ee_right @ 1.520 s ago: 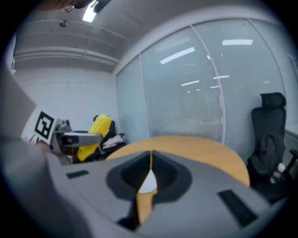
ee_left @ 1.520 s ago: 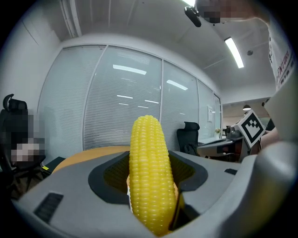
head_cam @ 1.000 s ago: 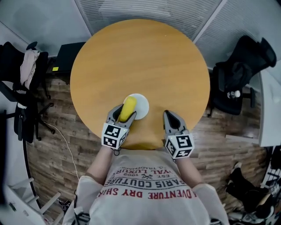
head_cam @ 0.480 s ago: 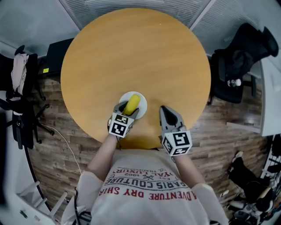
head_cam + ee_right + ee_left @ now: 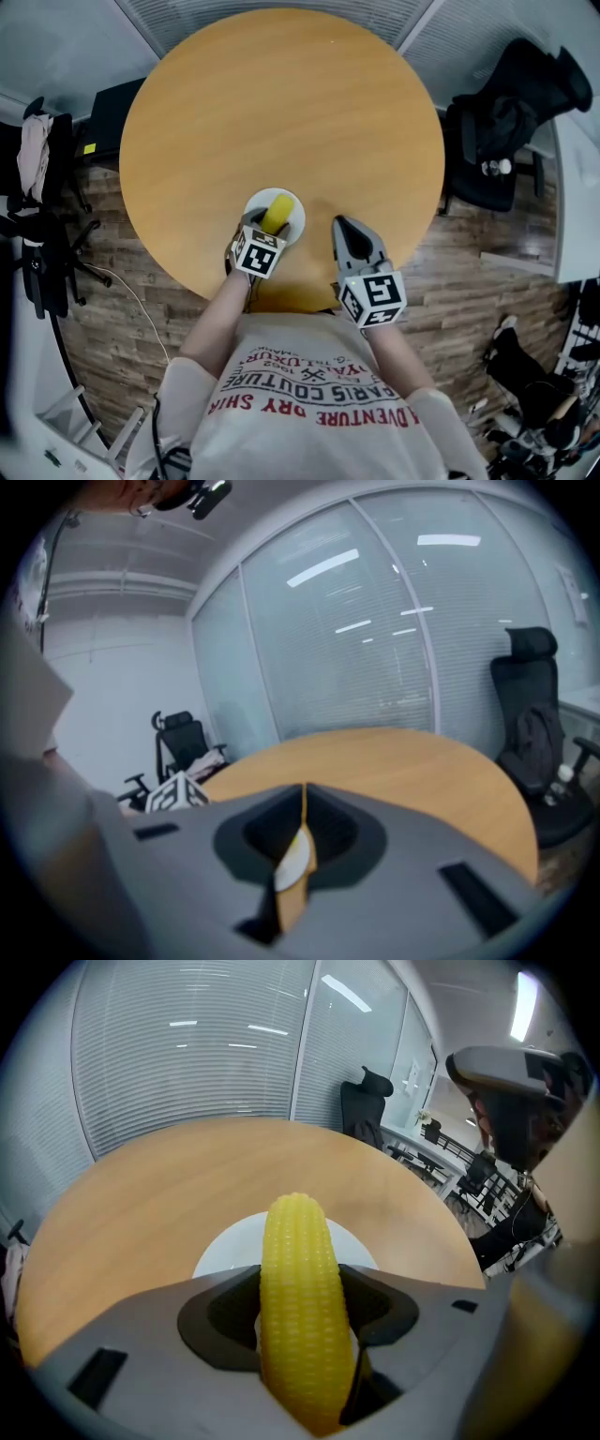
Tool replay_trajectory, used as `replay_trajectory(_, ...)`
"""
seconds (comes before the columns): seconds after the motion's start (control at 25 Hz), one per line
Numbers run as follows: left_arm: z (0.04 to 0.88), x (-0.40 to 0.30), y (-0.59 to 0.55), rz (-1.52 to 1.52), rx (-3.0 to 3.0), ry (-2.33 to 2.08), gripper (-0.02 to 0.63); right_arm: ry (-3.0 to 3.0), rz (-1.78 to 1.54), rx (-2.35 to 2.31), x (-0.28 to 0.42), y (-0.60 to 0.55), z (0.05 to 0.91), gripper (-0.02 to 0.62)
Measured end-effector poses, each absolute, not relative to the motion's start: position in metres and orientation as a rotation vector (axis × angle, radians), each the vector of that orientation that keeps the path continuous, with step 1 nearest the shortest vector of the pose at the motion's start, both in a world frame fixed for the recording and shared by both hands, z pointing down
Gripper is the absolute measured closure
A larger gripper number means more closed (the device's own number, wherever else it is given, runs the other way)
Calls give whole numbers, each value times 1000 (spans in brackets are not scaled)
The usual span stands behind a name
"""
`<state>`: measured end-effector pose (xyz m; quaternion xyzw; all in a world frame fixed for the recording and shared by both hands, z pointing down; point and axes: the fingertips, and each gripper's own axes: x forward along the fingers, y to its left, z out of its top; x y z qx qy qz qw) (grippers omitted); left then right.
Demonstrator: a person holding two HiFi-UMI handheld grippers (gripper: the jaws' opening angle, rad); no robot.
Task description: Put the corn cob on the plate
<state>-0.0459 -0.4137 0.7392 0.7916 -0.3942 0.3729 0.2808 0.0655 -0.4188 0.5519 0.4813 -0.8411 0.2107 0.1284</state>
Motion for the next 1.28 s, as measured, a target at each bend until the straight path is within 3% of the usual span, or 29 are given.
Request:
replay_trajectory(0.56,735,-48,-416,928,2132,-1125,322,-2461,607,1401,72,-407,542,565)
replay_trajectory(1.12,655,-49,-411,676,2234,-1297,318,-2537,523,1382,72,-392,514,565)
replay_trajectory(1.16,646,-49,-410,655,2254,-1303,332,-2544,513,1380,72,-391,512,566)
replay_trajectory(1.28,610,-51,-408,612,2312,-1357,456,-2568,483,1373,71,-388,503,566)
